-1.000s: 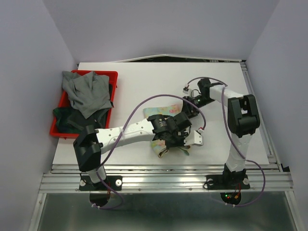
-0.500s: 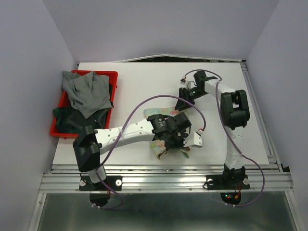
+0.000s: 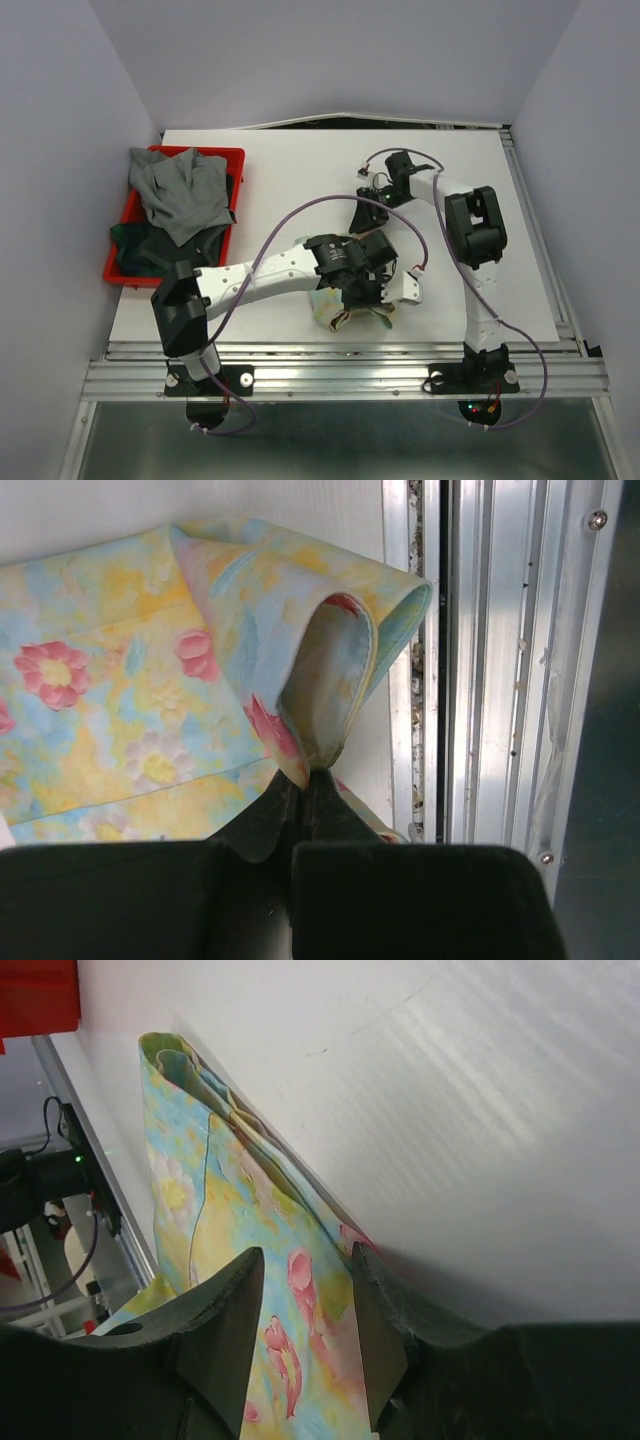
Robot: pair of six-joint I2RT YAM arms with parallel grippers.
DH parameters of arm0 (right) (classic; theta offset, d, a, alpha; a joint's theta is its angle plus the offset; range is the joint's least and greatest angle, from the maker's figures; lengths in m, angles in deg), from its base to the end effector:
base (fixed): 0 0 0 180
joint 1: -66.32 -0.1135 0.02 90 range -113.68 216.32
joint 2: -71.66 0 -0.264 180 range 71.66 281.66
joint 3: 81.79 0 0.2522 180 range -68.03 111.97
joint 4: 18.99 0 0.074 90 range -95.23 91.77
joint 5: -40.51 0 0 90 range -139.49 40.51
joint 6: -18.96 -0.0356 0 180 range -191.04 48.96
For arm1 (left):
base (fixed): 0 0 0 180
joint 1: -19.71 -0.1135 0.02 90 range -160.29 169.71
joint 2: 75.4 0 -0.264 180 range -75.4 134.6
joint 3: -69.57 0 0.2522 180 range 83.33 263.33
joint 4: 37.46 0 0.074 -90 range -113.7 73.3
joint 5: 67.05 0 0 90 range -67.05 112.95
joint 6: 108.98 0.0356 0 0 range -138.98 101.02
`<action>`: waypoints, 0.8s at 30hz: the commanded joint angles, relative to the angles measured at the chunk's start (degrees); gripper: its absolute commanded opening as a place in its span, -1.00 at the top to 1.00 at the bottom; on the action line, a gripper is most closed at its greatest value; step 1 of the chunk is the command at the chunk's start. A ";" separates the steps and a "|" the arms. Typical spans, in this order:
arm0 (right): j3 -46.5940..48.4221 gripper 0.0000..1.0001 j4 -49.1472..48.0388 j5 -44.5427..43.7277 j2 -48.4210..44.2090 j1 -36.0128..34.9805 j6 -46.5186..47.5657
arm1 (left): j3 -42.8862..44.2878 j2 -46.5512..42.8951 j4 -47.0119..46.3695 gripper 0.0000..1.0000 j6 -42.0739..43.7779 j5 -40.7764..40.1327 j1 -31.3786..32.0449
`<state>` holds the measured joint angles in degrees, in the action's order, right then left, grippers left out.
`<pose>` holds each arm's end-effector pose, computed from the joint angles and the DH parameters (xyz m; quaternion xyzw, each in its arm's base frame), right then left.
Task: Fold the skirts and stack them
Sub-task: Fold the skirt
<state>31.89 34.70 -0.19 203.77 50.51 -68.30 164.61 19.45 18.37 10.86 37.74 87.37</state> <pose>0.4412 0.1530 0.1371 -0.2087 0.8756 0.4254 0.0934 0.1268 -0.3325 0.2879 0.7374 0.5961 -0.2113 0.2373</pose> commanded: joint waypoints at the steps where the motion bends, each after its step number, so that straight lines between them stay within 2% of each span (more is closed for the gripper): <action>1: -4.64 0.09 -0.11 -2.63 -0.54 -0.18 3.76 | 5.03 -2.21 1.35 1.00 2.23 -0.02 -2.35; 6: -7.28 0.21 0.86 -0.70 -0.89 -0.71 5.96 | 8.81 0.33 1.71 1.00 6.01 -2.92 -5.34; 13: -8.95 0.25 2.44 1.67 -1.59 -1.85 7.63 | 12.85 4.90 0.65 1.00 10.75 -4.85 -11.23; 24: -10.45 0.27 2.62 2.91 -2.74 -1.85 7.63 | 10.14 7.98 -4.44 1.00 14.62 -4.85 -15.36</action>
<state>22.86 35.72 6.65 201.81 49.39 -62.86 175.10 28.36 17.64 22.86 33.21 72.20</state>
